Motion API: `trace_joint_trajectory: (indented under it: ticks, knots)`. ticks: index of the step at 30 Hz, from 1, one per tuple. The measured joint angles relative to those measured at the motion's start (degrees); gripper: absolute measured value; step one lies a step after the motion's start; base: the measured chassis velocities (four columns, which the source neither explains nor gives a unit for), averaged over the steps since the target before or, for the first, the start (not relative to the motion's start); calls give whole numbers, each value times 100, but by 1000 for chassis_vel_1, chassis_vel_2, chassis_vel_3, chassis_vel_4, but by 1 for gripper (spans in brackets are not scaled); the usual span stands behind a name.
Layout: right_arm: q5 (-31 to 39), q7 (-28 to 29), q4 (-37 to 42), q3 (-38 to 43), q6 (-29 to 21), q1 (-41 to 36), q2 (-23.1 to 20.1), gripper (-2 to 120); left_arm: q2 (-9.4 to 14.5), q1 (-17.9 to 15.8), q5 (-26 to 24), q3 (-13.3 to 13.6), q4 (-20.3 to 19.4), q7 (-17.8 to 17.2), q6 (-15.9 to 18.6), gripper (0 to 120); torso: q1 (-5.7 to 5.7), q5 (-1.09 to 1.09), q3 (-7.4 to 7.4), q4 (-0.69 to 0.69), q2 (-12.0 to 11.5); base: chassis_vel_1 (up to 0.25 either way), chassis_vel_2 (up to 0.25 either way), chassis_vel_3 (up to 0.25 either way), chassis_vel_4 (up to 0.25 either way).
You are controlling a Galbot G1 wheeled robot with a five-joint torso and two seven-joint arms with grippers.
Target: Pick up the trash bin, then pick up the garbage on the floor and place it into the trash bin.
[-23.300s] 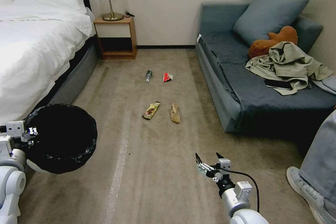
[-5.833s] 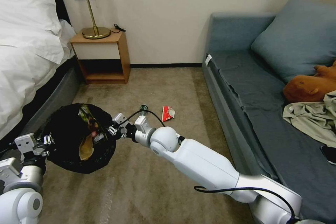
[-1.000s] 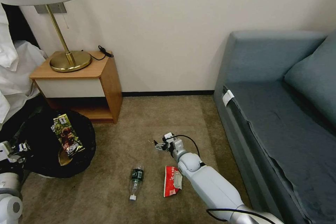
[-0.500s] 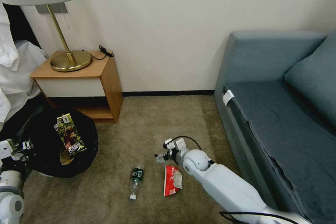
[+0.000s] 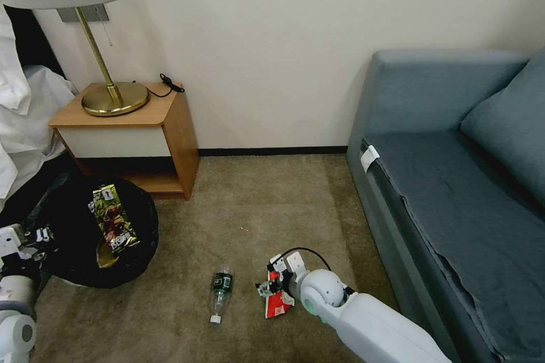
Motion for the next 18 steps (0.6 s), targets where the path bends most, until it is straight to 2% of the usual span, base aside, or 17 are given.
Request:
trace_joint_trajectory:
  ticks: [11,18]
  knots:
    - [-507,-374,-572,414,350,-264,339,100,5,33,25,79,7,19,-51,5,0,0,0,0,0,0,0,0,0]
    - [-606,-583,-732,442,412,-264,371,100,-19,35,48,102,12,19,-74,5,0,0,0,0,0,0,0,0,0]
